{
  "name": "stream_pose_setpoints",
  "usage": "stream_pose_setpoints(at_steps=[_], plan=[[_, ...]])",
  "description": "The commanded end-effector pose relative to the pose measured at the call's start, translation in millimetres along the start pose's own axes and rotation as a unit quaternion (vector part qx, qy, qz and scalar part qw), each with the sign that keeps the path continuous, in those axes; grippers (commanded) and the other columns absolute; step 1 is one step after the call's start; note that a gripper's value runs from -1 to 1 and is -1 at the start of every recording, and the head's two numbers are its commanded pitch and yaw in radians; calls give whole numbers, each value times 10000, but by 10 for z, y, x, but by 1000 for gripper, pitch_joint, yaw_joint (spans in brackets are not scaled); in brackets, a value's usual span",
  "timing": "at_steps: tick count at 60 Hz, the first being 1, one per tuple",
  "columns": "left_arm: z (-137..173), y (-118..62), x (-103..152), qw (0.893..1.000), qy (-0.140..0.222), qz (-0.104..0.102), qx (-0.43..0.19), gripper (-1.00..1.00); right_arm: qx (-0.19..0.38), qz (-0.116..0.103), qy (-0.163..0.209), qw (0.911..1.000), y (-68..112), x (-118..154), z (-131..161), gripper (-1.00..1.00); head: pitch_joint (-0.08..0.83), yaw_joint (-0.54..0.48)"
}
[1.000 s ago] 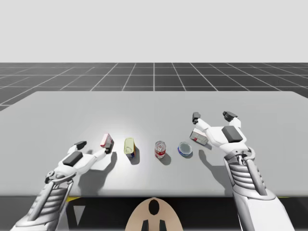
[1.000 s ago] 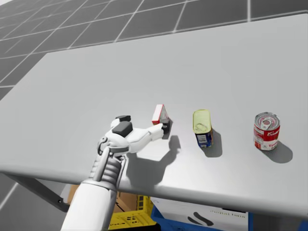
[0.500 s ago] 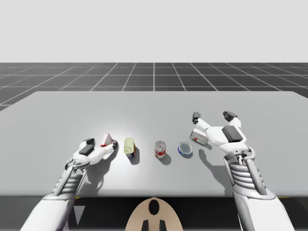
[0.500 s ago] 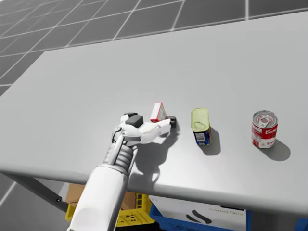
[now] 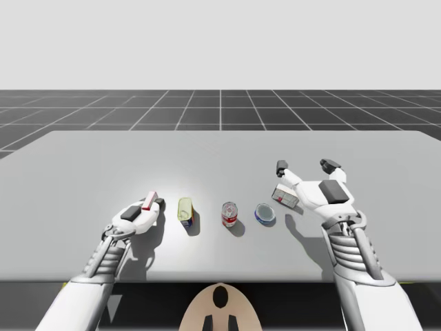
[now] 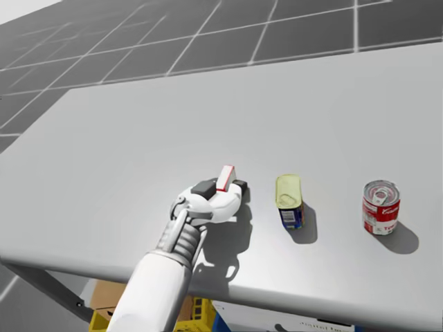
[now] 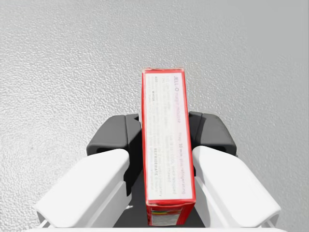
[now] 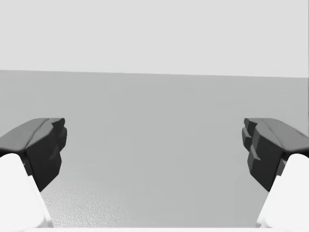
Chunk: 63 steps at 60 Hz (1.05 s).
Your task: Lift the gelatin box off the table.
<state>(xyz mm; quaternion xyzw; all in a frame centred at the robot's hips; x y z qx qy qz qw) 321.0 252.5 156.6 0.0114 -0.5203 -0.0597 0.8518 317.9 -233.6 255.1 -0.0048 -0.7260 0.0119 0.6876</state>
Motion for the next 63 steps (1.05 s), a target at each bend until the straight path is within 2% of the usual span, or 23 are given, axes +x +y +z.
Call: stream_pose_setpoints(at_steps=[1,18,24,30,39,46,53,59,63], plan=[[4,-9,-50,10000,62,-32,21,1000,-6,-35,-3,10000,4,3,6,-1000,542,402],[28,-47,-68,9999,77,-92,15,1000,-14,-64,-10,10000,-12,13,7,-1000,327,423],[48,-40,-65,9999,93,-115,29,1000,-2,-67,-12,10000,-18,14,2,-1000,285,429],[103,-40,-7,9998,61,-177,44,1000,-5,-75,-20,10000,-25,18,-3,-1000,280,433],[344,75,349,9994,-316,-148,73,1000,-7,-91,-28,10000,-34,22,-6,-1000,282,434],[588,167,691,9973,-695,-227,112,1000,-9,-92,-37,10000,-35,24,-6,-1000,284,435],[840,216,1022,9930,-1086,-429,189,1000,-60,-167,-51,9998,-27,21,-17,-1000,290,431],[1068,220,1316,9860,-1486,-689,324,1000,-218,-201,-37,9996,-12,2,-55,-1000,293,426],[1208,209,1518,9800,-1768,-821,400,1000,-352,-276,-174,9988,12,-14,-101,-1000,292,422]])
